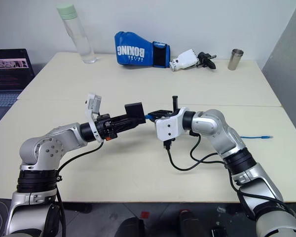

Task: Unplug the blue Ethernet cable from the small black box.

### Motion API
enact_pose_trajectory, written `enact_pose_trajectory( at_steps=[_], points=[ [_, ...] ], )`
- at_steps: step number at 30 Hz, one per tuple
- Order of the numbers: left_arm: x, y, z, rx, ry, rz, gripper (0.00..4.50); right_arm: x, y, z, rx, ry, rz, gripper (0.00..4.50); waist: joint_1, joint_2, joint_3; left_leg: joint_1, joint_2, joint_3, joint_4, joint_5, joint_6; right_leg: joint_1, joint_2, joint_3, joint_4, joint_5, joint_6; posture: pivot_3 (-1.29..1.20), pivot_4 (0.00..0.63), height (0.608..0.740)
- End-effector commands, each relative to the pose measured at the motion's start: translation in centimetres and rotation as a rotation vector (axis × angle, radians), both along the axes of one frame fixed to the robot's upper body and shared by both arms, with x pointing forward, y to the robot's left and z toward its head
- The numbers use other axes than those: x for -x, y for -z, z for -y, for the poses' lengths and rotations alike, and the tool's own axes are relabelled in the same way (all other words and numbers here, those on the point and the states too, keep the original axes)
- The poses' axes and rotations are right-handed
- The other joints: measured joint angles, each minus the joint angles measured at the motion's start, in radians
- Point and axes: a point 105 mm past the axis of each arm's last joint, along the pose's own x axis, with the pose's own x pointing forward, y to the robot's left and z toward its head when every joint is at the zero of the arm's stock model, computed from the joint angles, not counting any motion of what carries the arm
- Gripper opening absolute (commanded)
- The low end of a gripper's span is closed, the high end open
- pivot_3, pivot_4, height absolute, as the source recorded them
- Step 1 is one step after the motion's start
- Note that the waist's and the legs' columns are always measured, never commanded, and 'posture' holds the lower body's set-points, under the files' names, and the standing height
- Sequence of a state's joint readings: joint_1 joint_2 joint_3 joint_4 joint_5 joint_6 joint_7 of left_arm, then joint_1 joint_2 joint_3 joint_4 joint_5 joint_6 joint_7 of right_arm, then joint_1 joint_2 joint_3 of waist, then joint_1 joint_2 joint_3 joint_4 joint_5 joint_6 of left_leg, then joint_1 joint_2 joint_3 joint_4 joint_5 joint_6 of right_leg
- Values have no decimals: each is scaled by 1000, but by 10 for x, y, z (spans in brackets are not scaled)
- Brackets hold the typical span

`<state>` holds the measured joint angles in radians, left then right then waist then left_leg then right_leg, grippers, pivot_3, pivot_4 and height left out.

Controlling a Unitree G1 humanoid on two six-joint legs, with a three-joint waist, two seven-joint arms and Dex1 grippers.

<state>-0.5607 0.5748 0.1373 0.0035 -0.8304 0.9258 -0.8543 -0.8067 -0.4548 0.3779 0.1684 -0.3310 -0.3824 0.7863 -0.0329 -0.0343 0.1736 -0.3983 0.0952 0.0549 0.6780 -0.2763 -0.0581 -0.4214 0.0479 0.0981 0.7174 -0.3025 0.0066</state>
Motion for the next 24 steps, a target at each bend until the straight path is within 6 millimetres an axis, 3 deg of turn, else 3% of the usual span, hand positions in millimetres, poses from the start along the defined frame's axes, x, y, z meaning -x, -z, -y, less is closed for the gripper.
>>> enact_pose_trajectory(
  at_steps=[1,4,11,13,20,24],
  points=[
    [4,-15,1,47,39,32,1562,6,-19,-5,-37,-33,51,144,0,0,0,0,0,0,0,0,0,0,0,0,0,0,0,0,150,740],
    [6,-15,2,53,50,24,869,6,-20,-5,-40,-33,56,144,0,0,0,0,0,0,0,0,0,0,0,0,0,0,0,0,150,740],
    [9,-13,2,43,56,18,801,14,-19,-7,-8,-85,72,144,0,0,0,0,0,0,0,0,0,0,0,0,0,0,0,0,150,740],
    [9,-12,2,40,58,17,801,13,-20,-6,-12,-81,68,845,0,0,0,0,0,0,0,0,0,0,0,0,0,0,0,0,150,740],
    [8,-11,-1,3,50,41,801,16,-17,2,12,-70,21,2205,0,0,0,0,0,0,0,0,0,0,0,0,0,0,0,0,150,740],
    [8,-13,-2,-58,74,88,801,27,-14,18,44,-72,-114,2283,1,0,0,0,0,0,0,0,0,0,0,0,0,0,0,0,150,740]
  ],
)
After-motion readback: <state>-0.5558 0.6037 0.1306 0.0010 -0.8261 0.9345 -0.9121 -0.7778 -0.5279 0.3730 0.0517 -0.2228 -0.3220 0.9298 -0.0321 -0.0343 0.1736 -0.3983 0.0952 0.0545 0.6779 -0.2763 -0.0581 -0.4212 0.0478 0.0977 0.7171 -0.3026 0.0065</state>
